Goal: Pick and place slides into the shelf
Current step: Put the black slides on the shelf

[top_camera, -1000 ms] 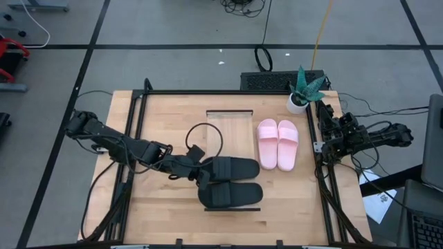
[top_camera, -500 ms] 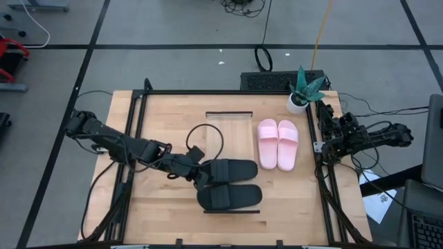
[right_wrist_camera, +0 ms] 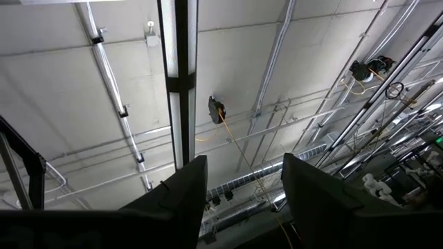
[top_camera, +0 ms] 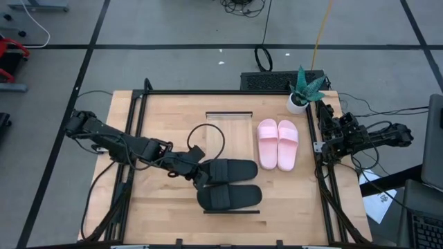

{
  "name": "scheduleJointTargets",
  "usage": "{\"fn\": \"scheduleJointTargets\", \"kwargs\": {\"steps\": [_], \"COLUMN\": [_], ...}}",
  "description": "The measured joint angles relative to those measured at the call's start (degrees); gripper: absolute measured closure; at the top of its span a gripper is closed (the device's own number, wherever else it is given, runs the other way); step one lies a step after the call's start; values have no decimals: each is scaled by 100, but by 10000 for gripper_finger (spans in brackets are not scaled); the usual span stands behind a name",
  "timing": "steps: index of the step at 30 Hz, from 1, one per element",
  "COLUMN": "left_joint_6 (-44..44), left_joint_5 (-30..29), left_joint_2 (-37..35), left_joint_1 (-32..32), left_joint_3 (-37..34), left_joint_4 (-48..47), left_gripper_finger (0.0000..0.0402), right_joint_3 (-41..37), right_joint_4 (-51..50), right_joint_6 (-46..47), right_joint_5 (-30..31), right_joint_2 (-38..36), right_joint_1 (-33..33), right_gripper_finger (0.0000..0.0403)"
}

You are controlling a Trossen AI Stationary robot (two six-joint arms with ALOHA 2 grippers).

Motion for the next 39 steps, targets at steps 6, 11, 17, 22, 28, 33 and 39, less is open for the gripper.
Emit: {"fn": "scheduleJointTargets", "kwargs": {"steps": [6, 11, 17, 22, 28, 33, 39], "left_joint_6": [34, -7, -5, -9, -1, 38, 46], "left_joint_5": [74, 111, 235, 284, 286, 293, 366], "left_joint_2": [0, 0, 0, 2, 4, 4, 4], "left_joint_1": [64, 124, 147, 180, 191, 248, 283], "left_joint_3": [0, 0, 0, 0, 0, 0, 0], "left_joint_4": [-43, -100, -124, -126, -124, -128, -130], "left_gripper_finger": [400, 391, 375, 359, 330, 319, 319], "right_joint_3": [-1, -1, -1, -1, -1, 0, 0], "right_joint_4": [0, -2, -2, 0, -2, -2, -2], "right_joint_6": [0, -8, -17, -20, -20, -20, -20], "right_joint_5": [0, -2, 0, 0, 0, 0, 0], "right_joint_2": [0, 0, 0, 0, 0, 0, 0], "right_joint_1": [1, 0, 1, 2, 1, 1, 2], "right_gripper_finger": [225, 225, 225, 225, 225, 225, 225]}}
